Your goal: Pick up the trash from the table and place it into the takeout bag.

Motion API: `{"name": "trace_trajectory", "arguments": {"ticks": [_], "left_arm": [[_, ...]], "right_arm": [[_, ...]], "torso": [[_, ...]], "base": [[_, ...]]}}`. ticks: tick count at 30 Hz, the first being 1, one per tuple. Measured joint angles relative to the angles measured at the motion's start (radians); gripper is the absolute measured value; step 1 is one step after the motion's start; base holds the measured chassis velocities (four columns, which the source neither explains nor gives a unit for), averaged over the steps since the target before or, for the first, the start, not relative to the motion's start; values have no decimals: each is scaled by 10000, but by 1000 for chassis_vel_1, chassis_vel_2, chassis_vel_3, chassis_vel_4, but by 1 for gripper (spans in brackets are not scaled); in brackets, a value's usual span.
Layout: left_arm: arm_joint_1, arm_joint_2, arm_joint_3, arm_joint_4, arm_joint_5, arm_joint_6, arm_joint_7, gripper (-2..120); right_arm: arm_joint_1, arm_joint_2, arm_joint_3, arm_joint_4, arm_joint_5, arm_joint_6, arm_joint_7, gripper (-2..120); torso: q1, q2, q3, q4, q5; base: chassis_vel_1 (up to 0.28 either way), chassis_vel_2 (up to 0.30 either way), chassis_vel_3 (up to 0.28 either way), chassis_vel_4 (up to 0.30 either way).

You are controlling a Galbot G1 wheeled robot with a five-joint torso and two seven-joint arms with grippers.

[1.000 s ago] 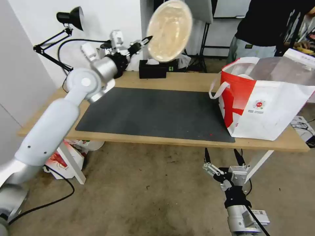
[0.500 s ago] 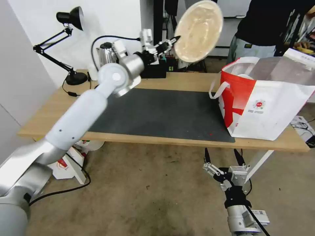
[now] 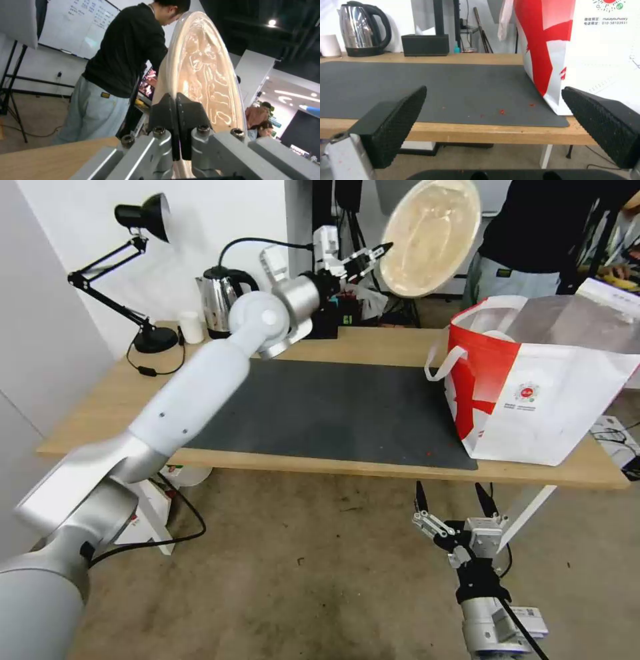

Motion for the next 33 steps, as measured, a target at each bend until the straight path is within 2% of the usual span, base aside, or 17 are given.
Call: {"name": "trace_trajectory", "arguments": {"ticks": [3,5,7,12,14,16,17,20,21,25,29,33], "left_arm": [[-279,-441,267,645,161,-9,173,0],[-309,-483,306,713,179,-11,197,0],[-528,-775,610,1216,268,-92,283,0],[-632,-923,772,1456,278,-162,301,0],[-811,-1162,955,1797,308,-203,358,0],[-1089,-1626,1212,2512,421,-308,350,0],[-1089,-1626,1212,2512,421,-308,350,0],[-1483,-2758,1493,4087,851,-407,291,0],[-1483,-2758,1493,4087,851,-407,291,0],[-1717,-3327,1739,4907,986,-398,289,0],[-1872,-3527,2077,5301,1010,-399,242,0],[-1981,-3542,2458,5364,949,-399,227,0]], "right_arm": [[0,0,0,0,1,0,0,100],[0,0,0,0,0,0,0,100],[0,0,0,0,0,0,0,100],[0,0,0,0,0,0,0,100],[1,0,0,0,0,0,0,100],[0,0,0,0,0,0,0,100],[0,0,0,0,0,0,0,100],[1,0,0,0,0,0,0,100],[1,0,0,0,0,0,0,100],[1,0,0,0,1,0,0,100],[0,0,0,0,0,0,0,100],[0,0,0,0,0,0,0,100]], "torso": [[1,0,1,-3,1],[0,0,1,-3,1],[0,0,0,0,0],[0,0,1,1,-1],[0,0,0,0,-1],[0,0,0,2,-1],[0,0,0,2,-1],[0,0,-1,0,0],[0,0,-1,0,0],[0,0,-1,-1,0],[0,2,-1,0,-2],[0,2,-1,1,-1]], "base": [[0,0,0,0],[0,0,0,0],[0,0,0,0],[0,0,0,0],[0,0,0,0],[0,0,0,0],[0,0,0,0],[0,0,0,0],[0,0,0,0],[0,0,0,0],[0,0,0,0],[0,0,0,0]]}}
